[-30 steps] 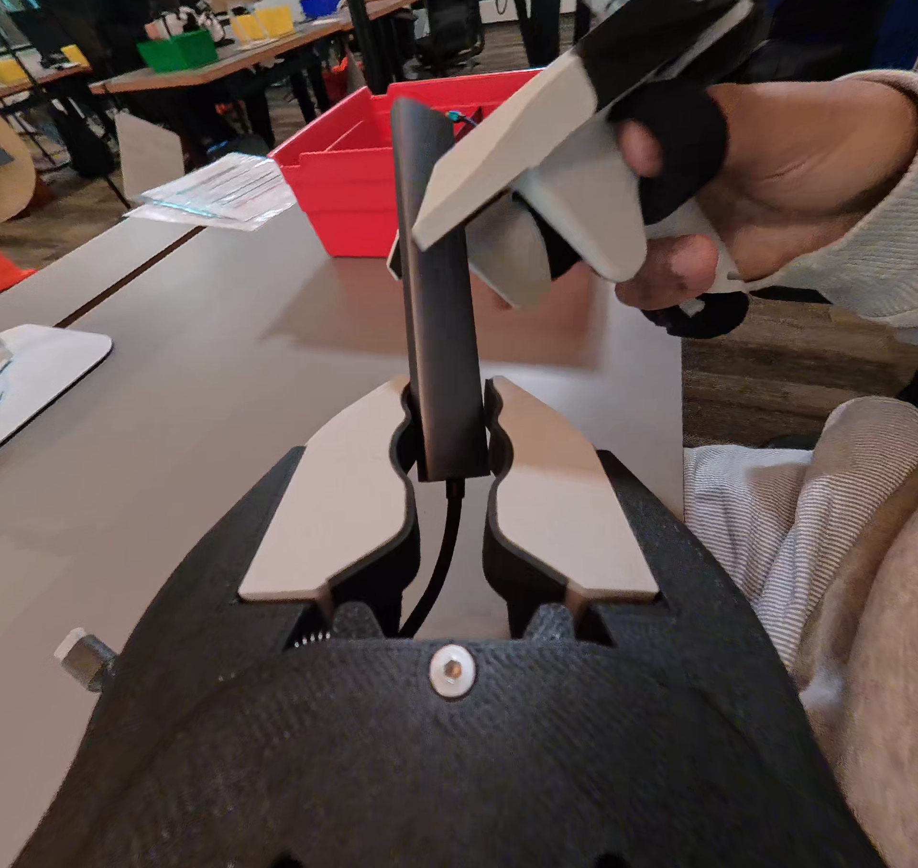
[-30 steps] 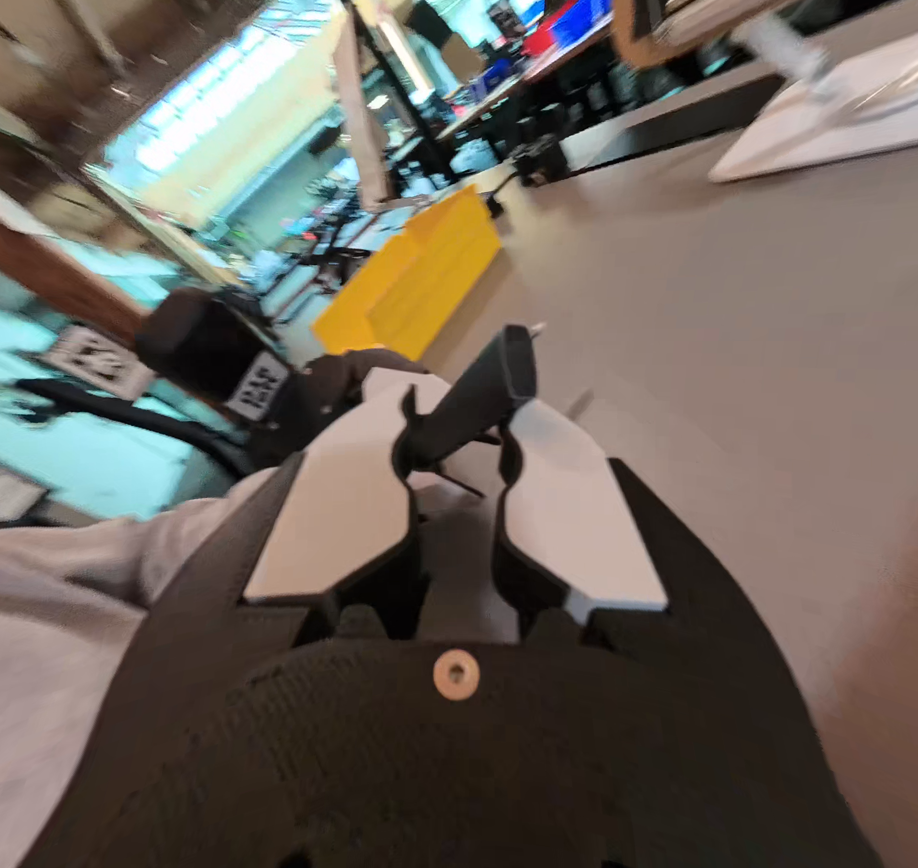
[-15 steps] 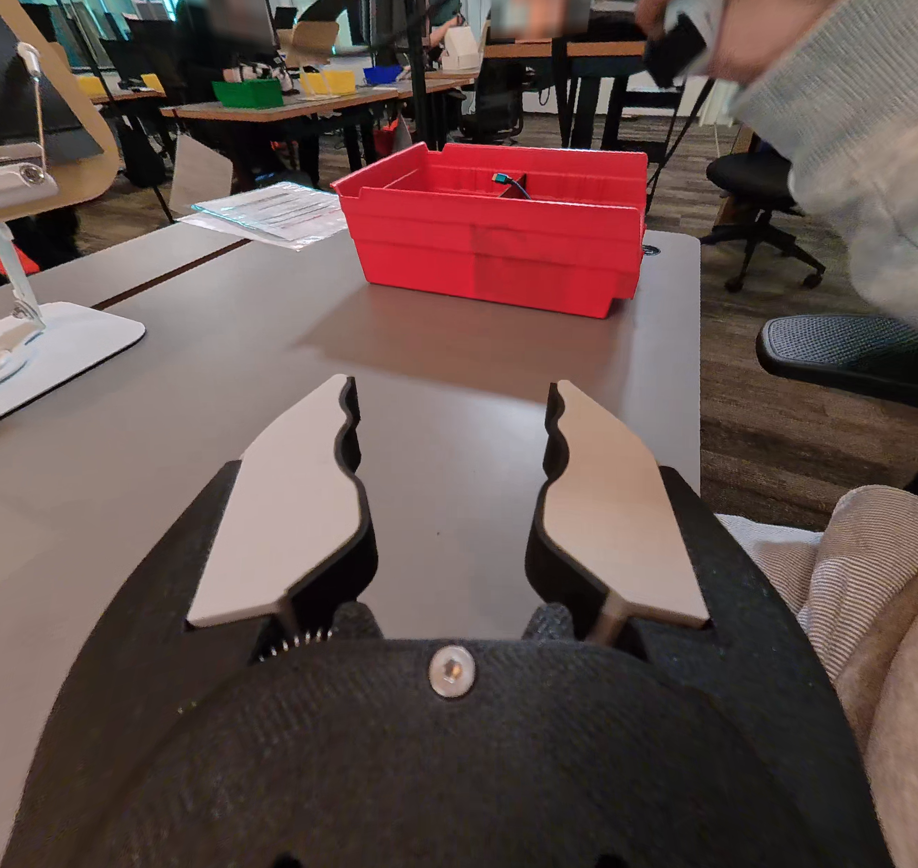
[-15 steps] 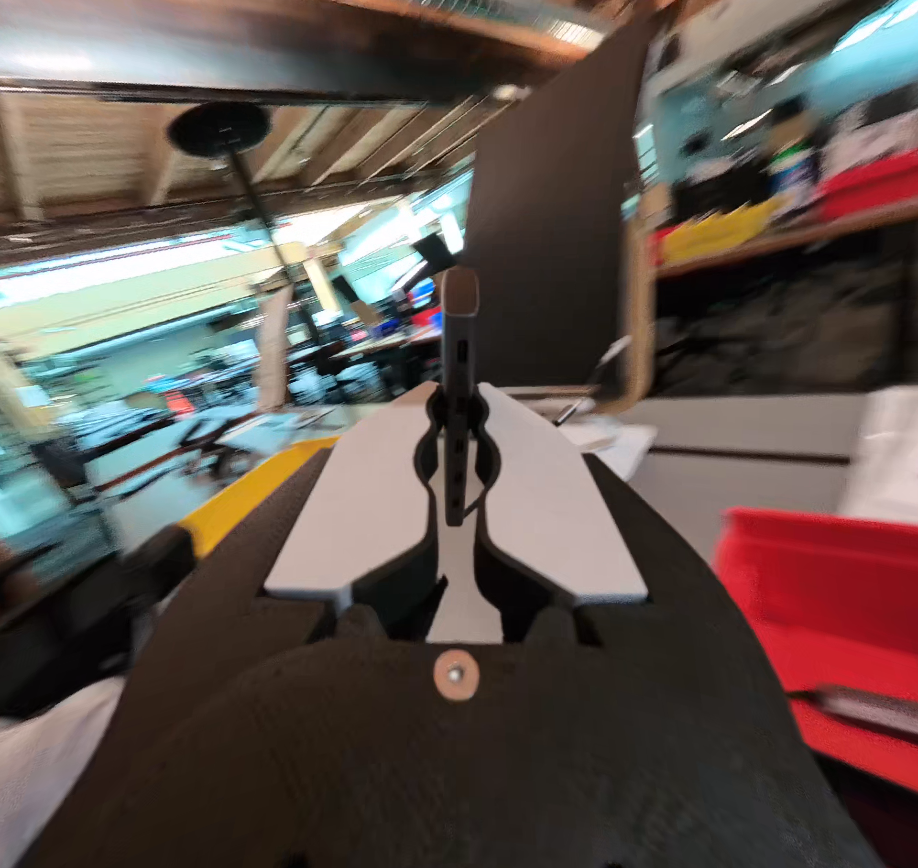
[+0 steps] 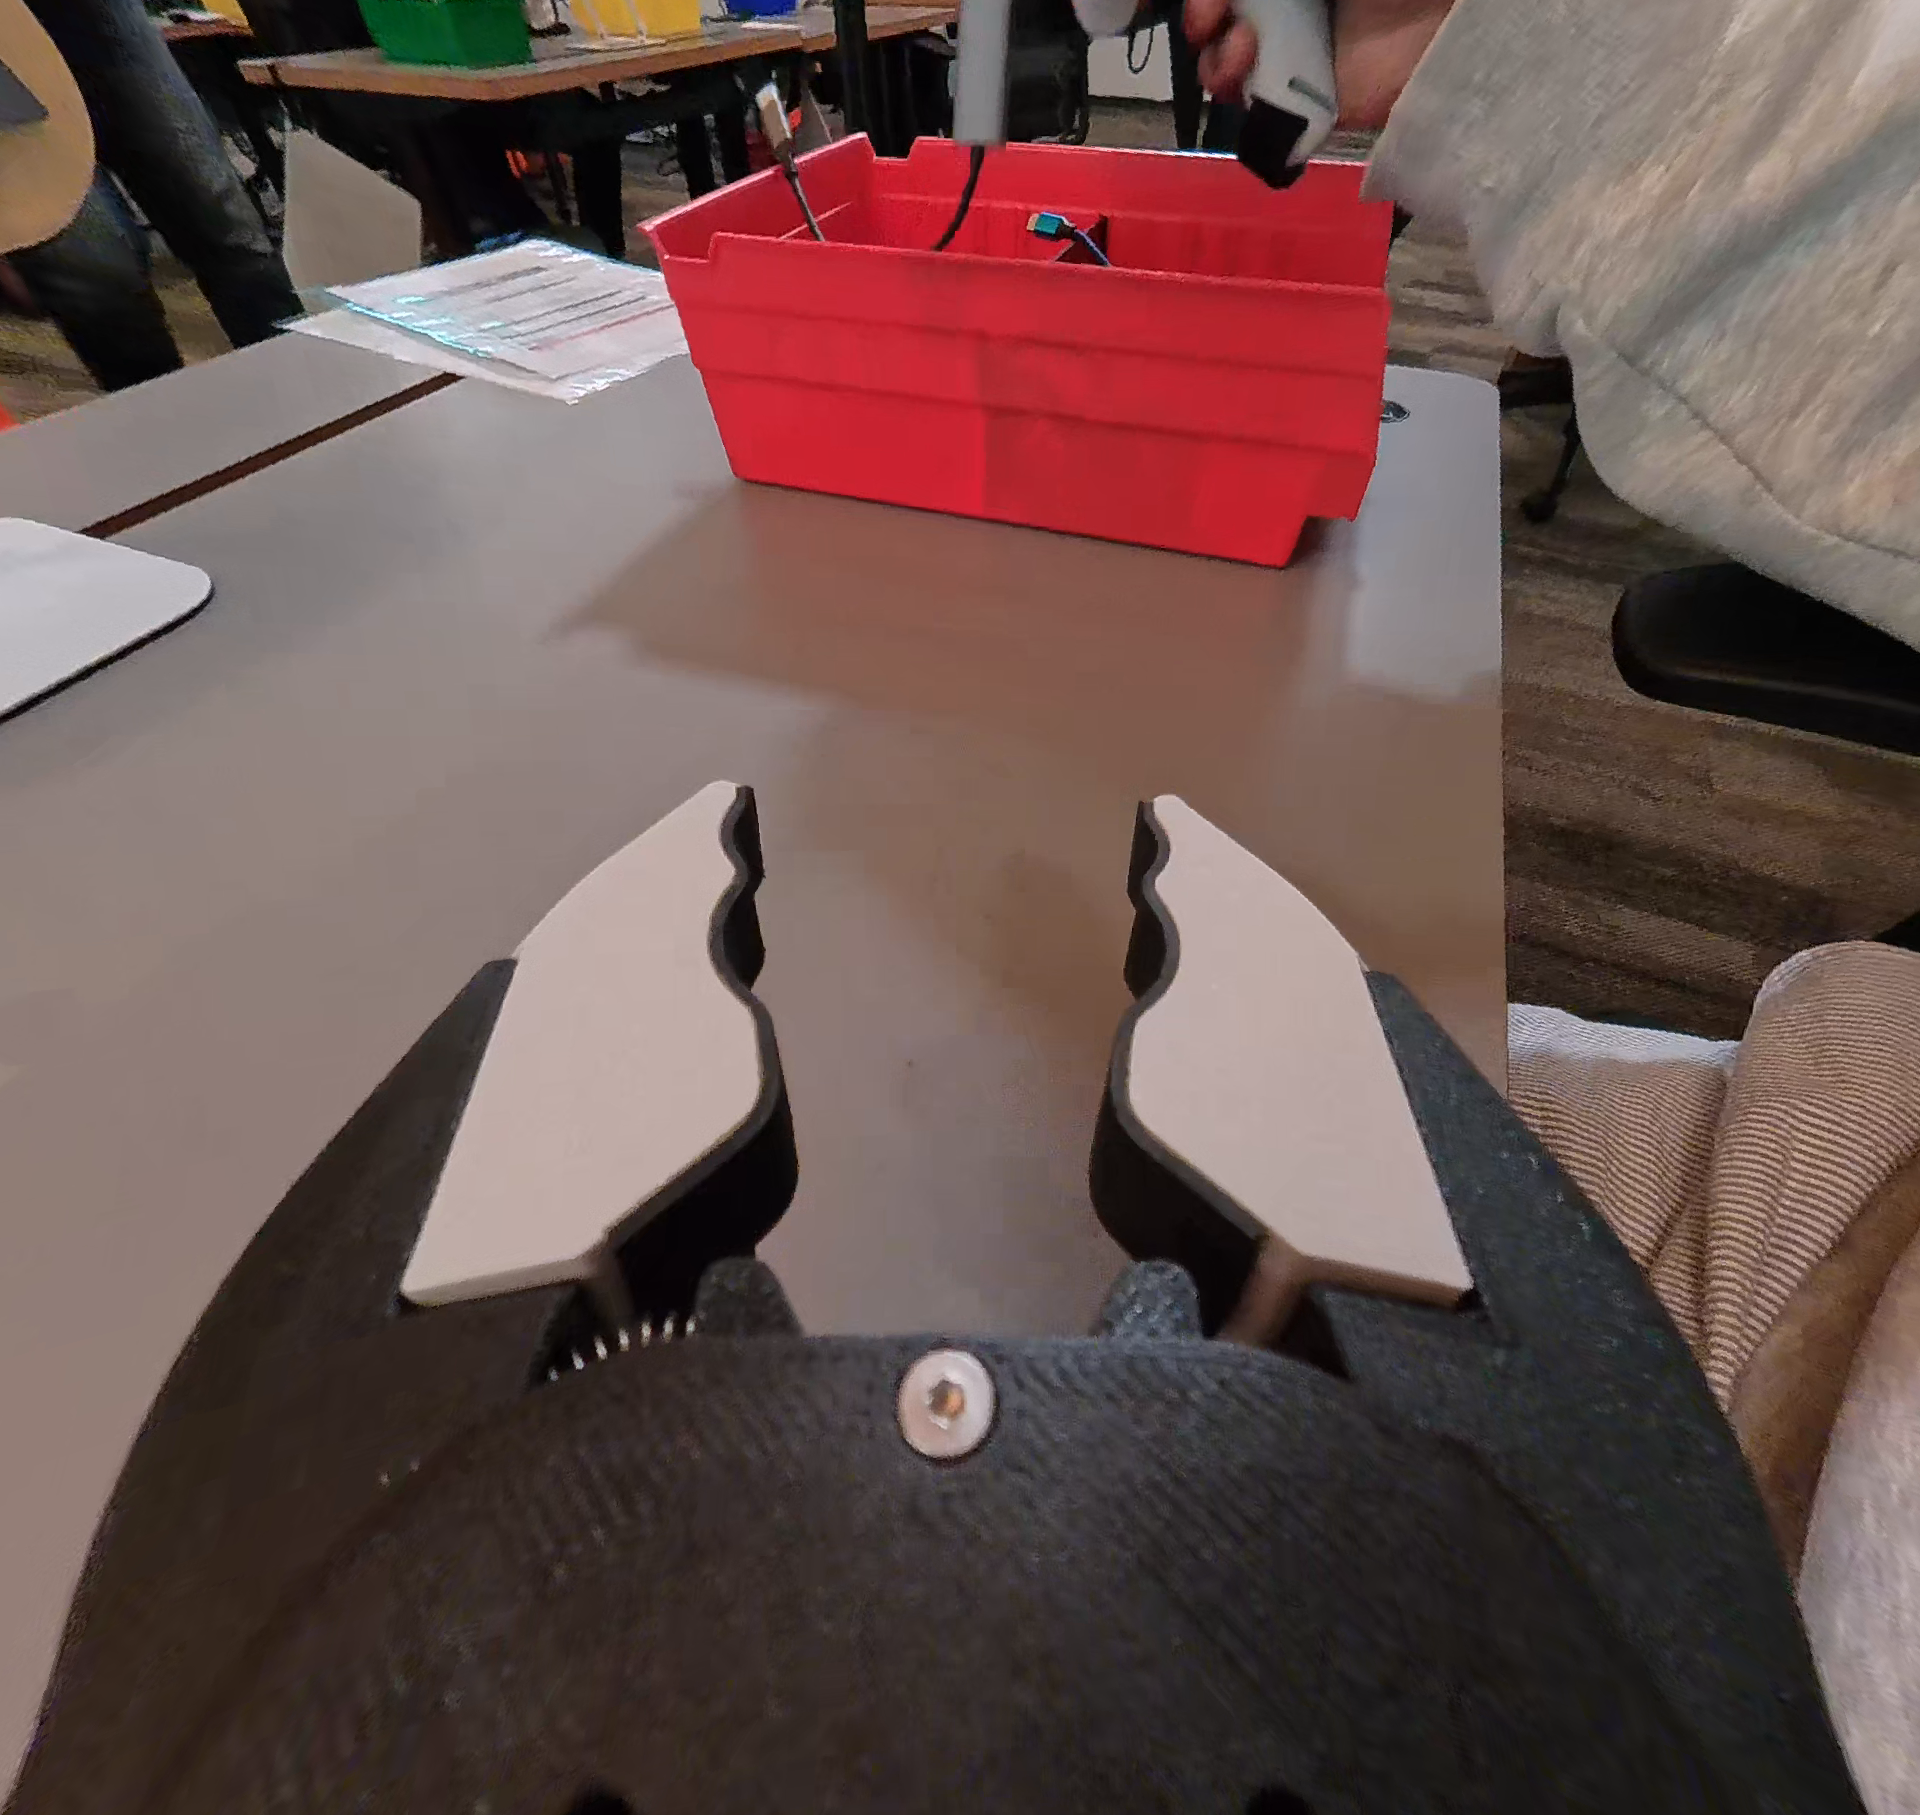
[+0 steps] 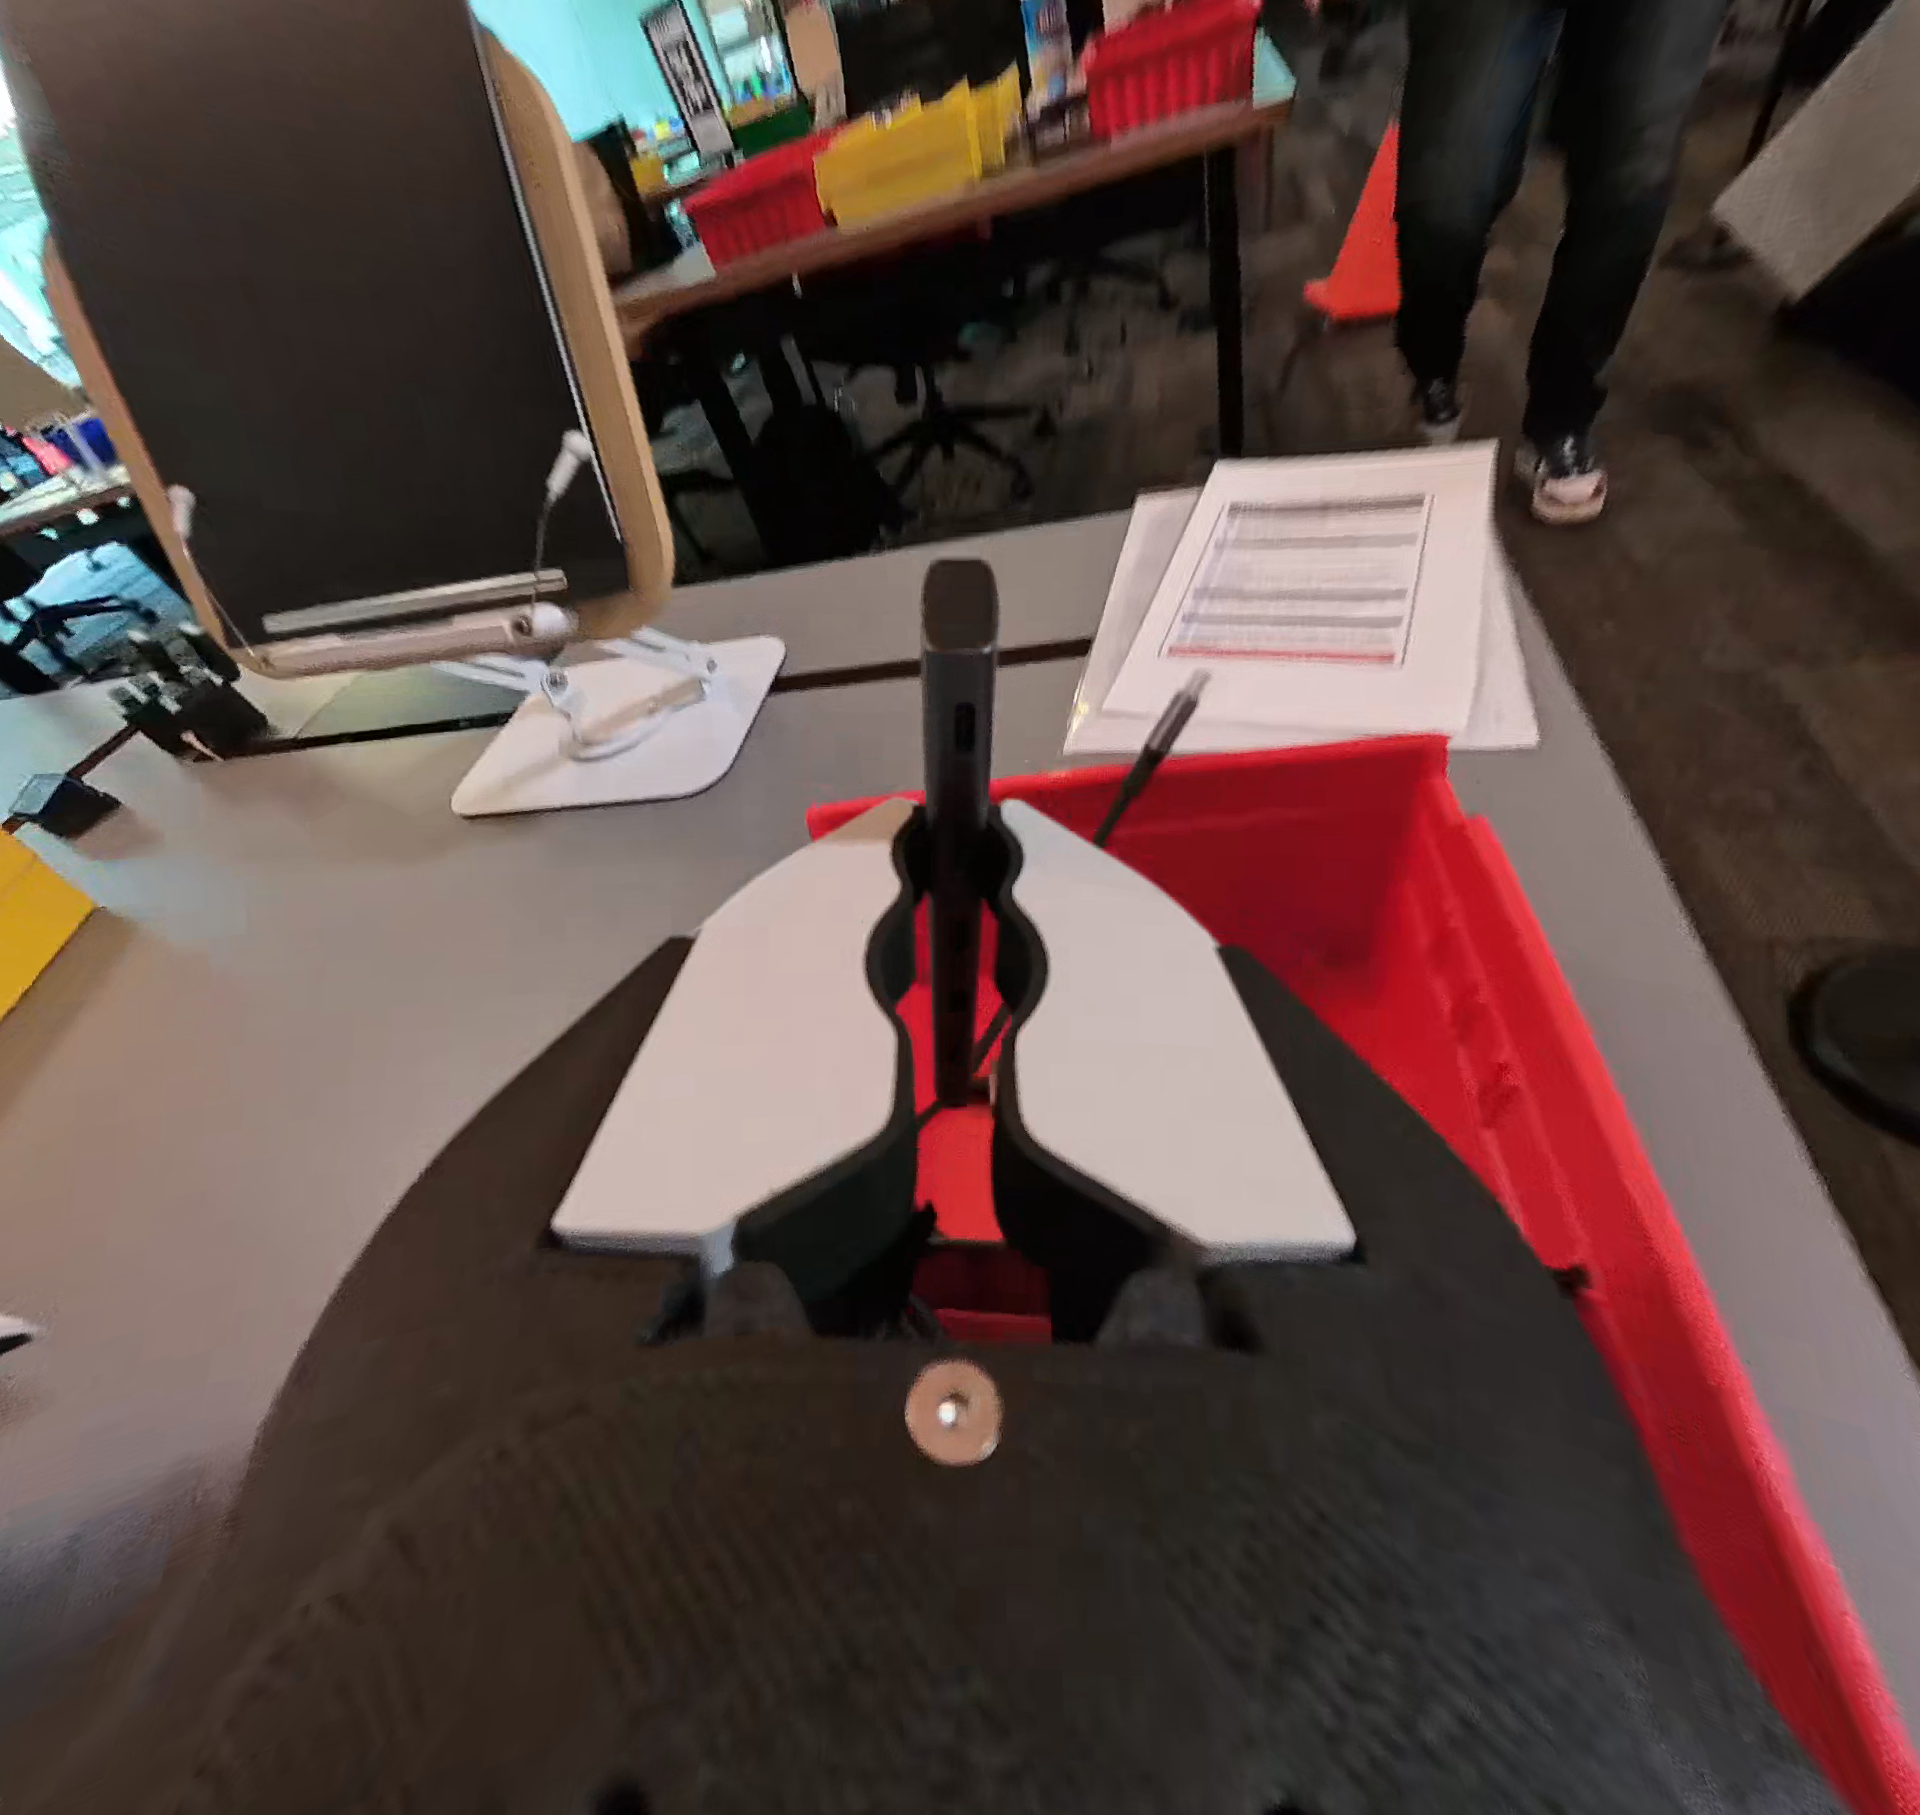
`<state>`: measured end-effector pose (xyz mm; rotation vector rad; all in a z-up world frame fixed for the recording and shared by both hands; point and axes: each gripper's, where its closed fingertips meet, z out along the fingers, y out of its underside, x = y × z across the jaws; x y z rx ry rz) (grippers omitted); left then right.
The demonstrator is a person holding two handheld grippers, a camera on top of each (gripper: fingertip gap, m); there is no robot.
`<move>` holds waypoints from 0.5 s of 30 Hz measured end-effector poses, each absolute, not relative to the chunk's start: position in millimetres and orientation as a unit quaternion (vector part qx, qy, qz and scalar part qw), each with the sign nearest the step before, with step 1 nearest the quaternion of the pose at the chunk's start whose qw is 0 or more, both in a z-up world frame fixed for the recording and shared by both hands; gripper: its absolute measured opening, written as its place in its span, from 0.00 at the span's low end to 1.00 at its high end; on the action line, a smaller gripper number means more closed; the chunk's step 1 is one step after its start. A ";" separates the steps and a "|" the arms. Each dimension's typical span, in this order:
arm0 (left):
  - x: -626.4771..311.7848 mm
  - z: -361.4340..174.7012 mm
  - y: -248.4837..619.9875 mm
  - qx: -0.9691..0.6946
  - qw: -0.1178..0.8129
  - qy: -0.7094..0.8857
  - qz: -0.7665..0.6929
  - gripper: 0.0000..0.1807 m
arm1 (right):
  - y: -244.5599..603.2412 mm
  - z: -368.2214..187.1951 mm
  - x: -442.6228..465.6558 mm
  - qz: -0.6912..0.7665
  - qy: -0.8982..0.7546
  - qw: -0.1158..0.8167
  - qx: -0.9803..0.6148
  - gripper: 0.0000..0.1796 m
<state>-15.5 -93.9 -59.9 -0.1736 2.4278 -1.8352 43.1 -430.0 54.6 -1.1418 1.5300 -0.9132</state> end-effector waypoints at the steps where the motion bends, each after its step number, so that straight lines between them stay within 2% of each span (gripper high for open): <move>1: -14.9 -59.8 -93.5 -0.058 0.044 0.795 -0.602 0.39 | -429.1 44.0 47.9 -0.355 0.639 0.489 -0.476 0.06; 3: -13.3 -58.8 -92.5 -0.063 0.042 0.793 -0.605 0.39 | -427.2 23.5 54.7 -0.322 0.656 0.476 -0.490 0.06; 8: -12.3 -58.7 -90.0 -0.067 0.040 0.792 -0.606 0.39 | -441.6 -21.6 53.2 -0.312 0.693 0.357 -0.542 0.06; 15: -11.2 -58.6 -88.6 -0.070 0.038 0.791 -0.607 0.39 | -469.9 -37.4 48.8 -0.332 0.718 0.299 -0.534 0.08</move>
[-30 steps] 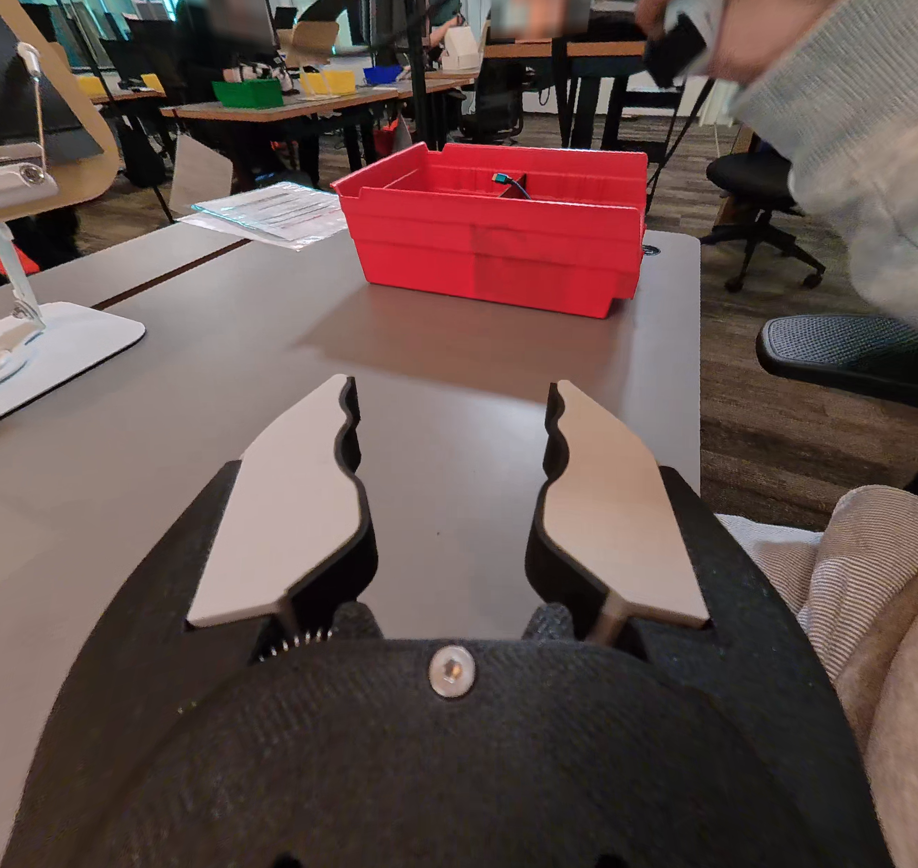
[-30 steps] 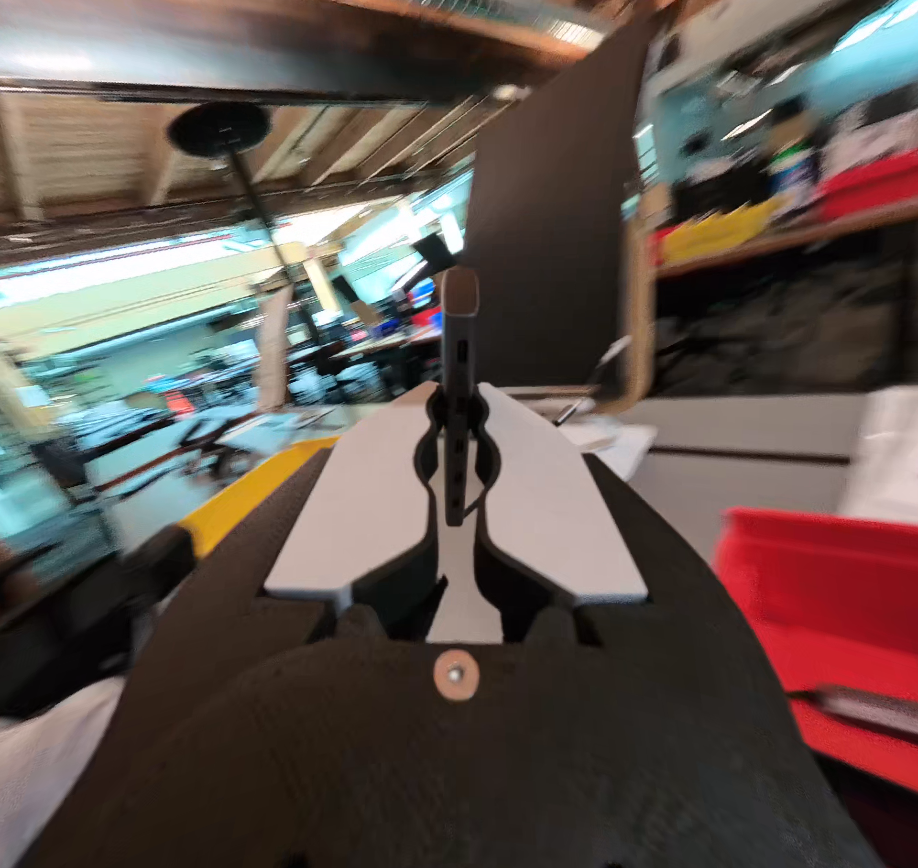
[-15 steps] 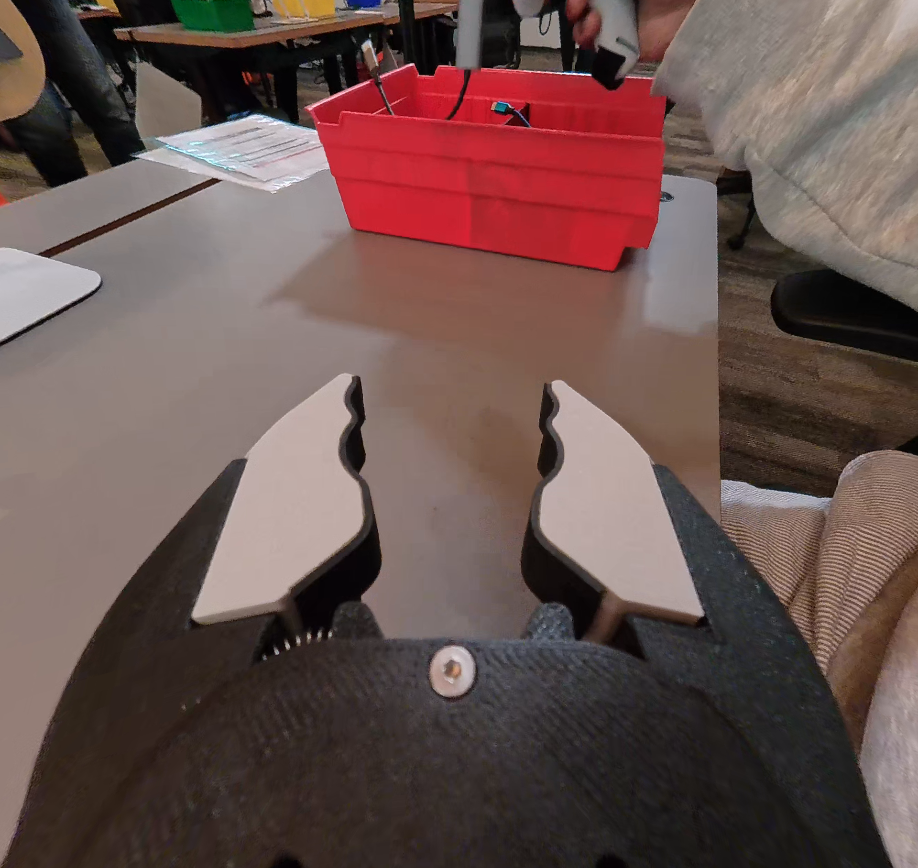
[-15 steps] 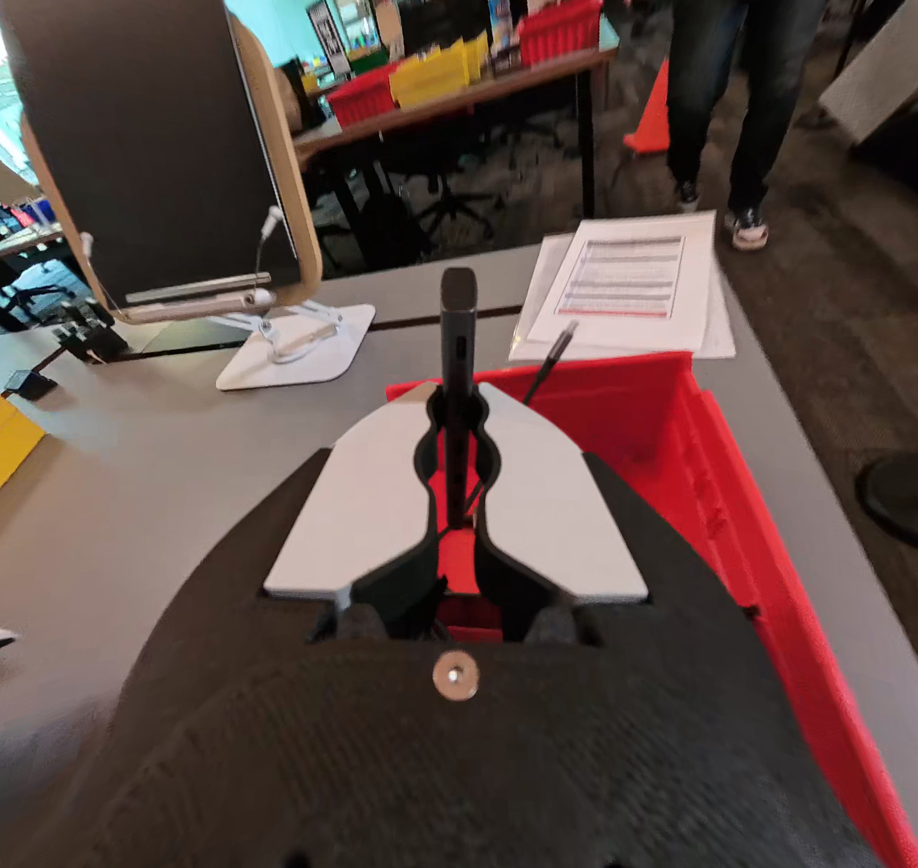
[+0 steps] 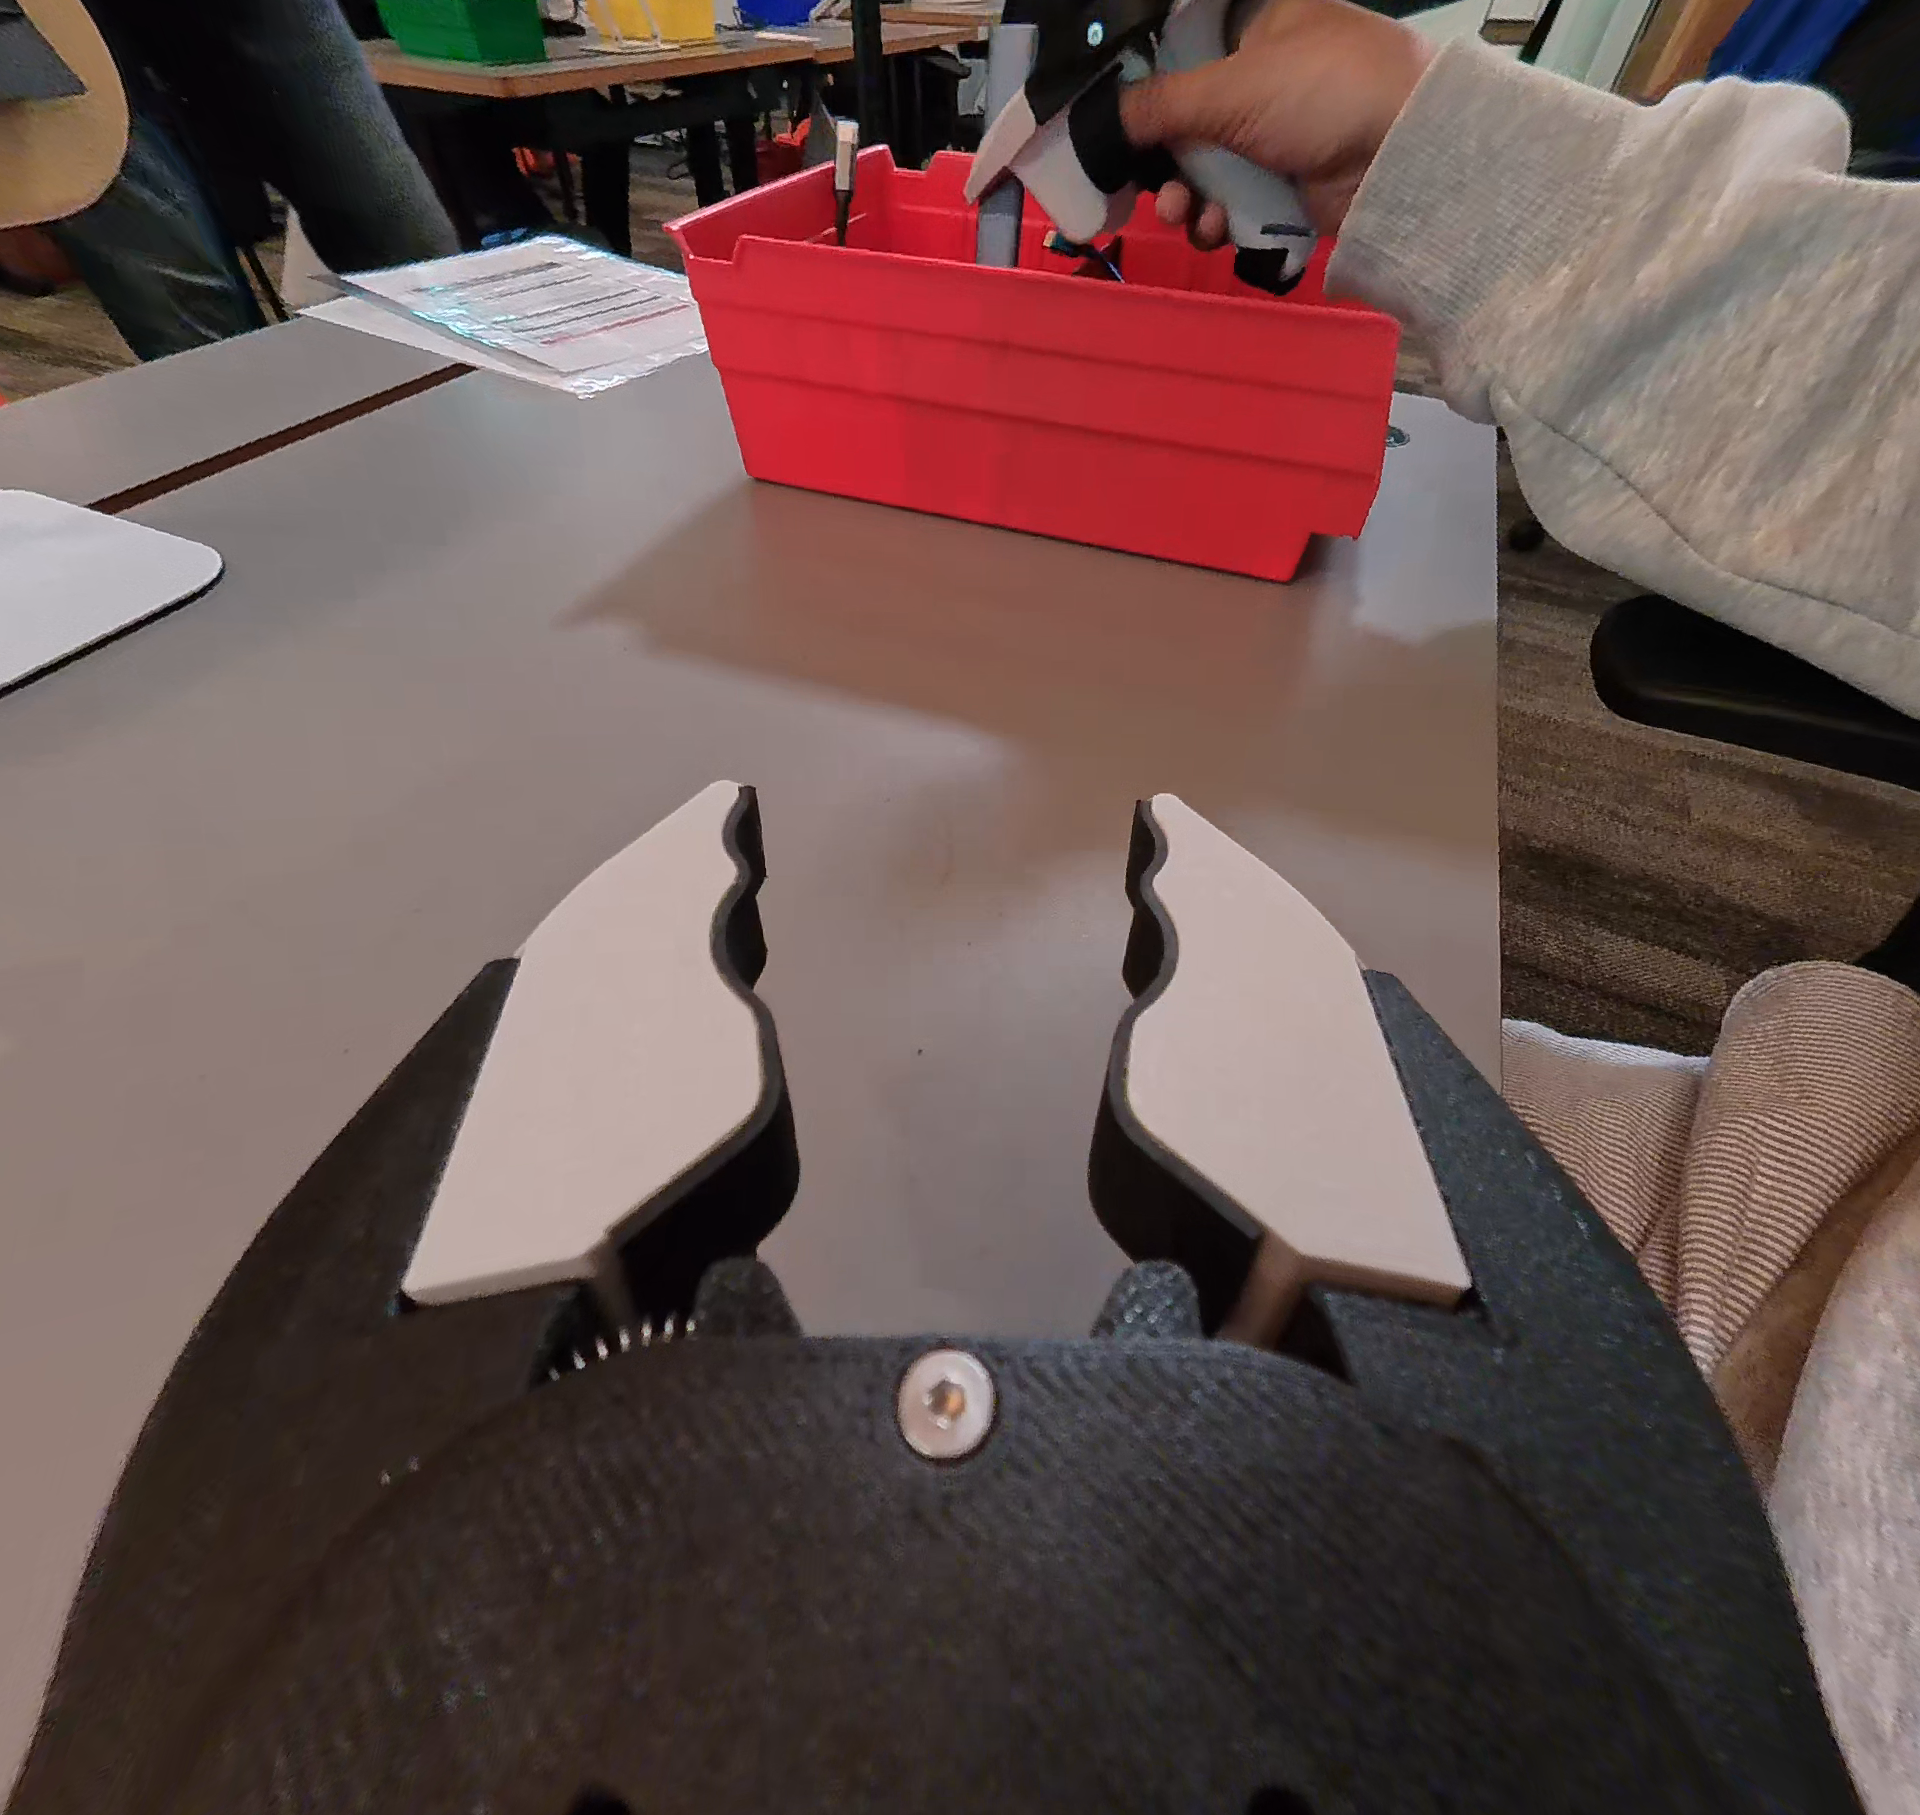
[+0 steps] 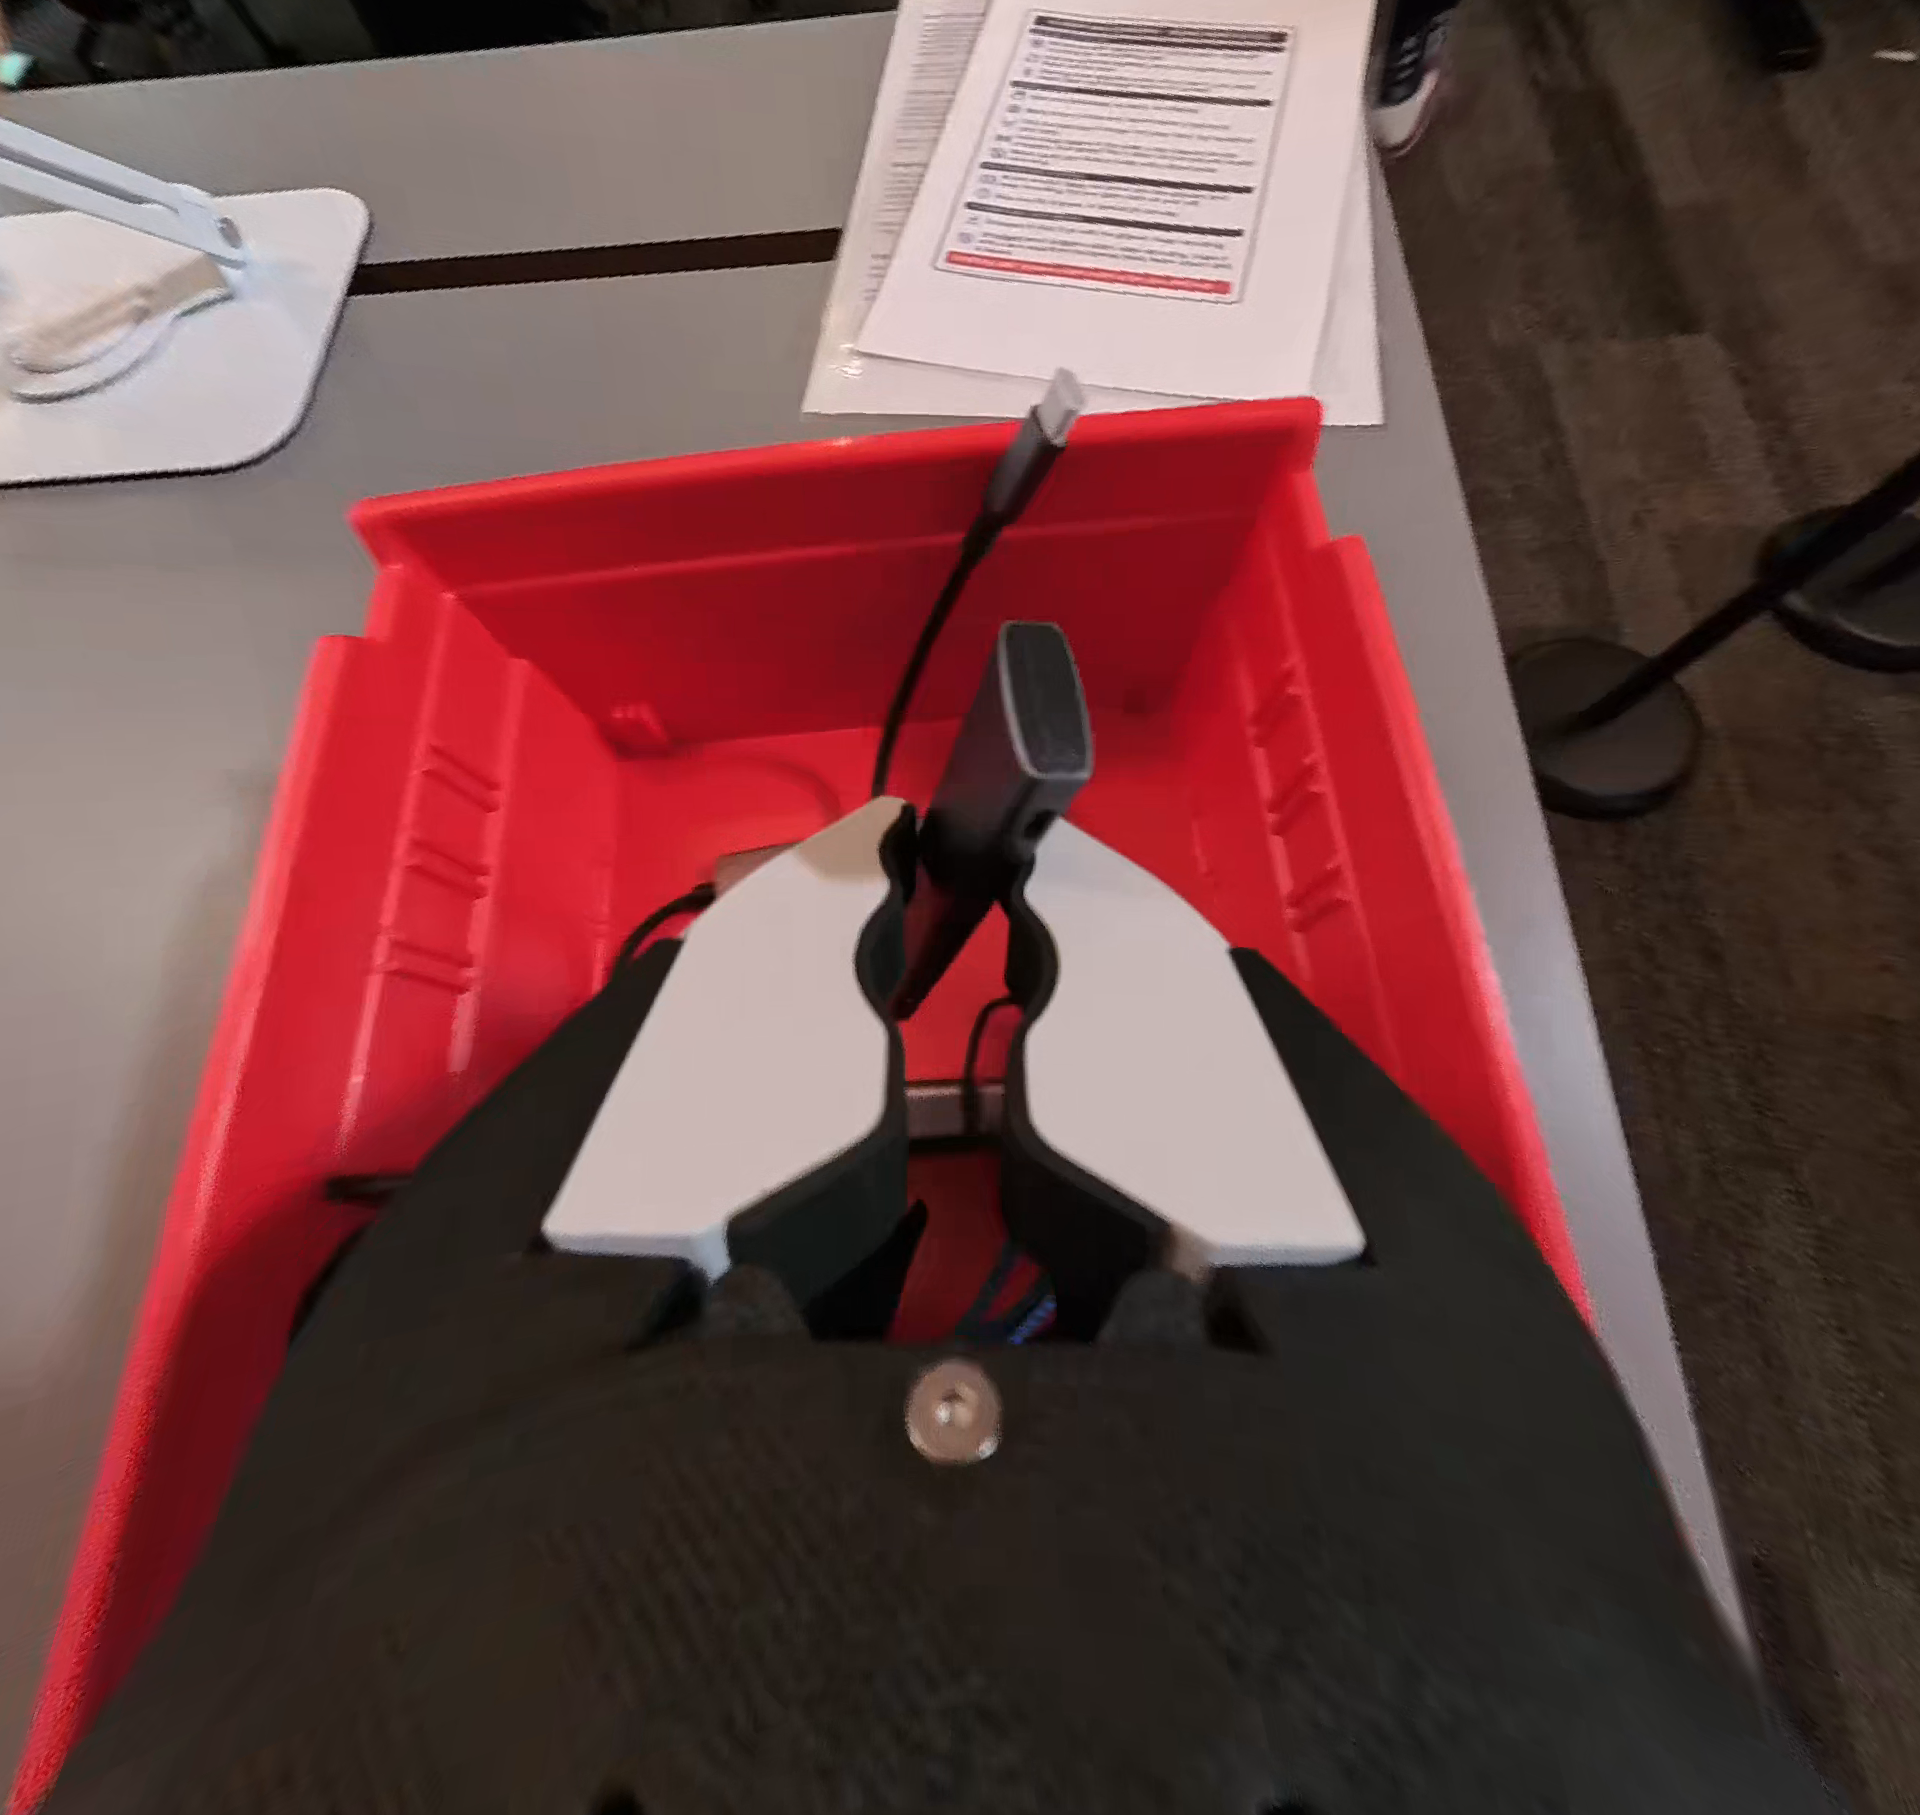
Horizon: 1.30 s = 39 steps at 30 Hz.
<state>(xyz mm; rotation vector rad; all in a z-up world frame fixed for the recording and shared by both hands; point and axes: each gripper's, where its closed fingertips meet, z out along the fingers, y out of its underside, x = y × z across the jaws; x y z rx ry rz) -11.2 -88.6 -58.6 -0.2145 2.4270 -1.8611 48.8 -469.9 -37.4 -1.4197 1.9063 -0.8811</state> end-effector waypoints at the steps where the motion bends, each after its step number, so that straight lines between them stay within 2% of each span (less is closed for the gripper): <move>1: -11.2 -58.4 -88.5 -0.070 0.038 0.791 -0.607 0.39 | -475.0 -39.3 47.5 -0.339 0.721 0.290 -0.531 0.10; 7: -11.7 -58.9 -88.9 -0.067 0.039 0.793 -0.605 0.38 | -488.0 -32.6 44.7 -0.380 0.716 0.274 -0.517 0.25; 17: -11.3 -58.9 -88.1 -0.066 0.038 0.793 -0.605 0.38 | -501.2 -4.2 28.6 -0.441 0.704 0.237 -0.504 0.32; 28: -12.2 -60.0 -88.9 -0.063 0.036 0.795 -0.602 0.39 | -480.3 27.5 22.7 -0.453 0.674 0.285 -0.510 0.30; 33: -12.5 -60.3 -88.9 -0.062 0.037 0.796 -0.601 0.38 | -483.3 38.7 8.8 -0.469 0.665 0.283 -0.508 0.27; 39: -12.0 -59.8 -88.4 -0.063 0.032 0.794 -0.603 0.38 | -475.8 34.3 -5.7 -0.449 0.659 0.322 -0.510 0.22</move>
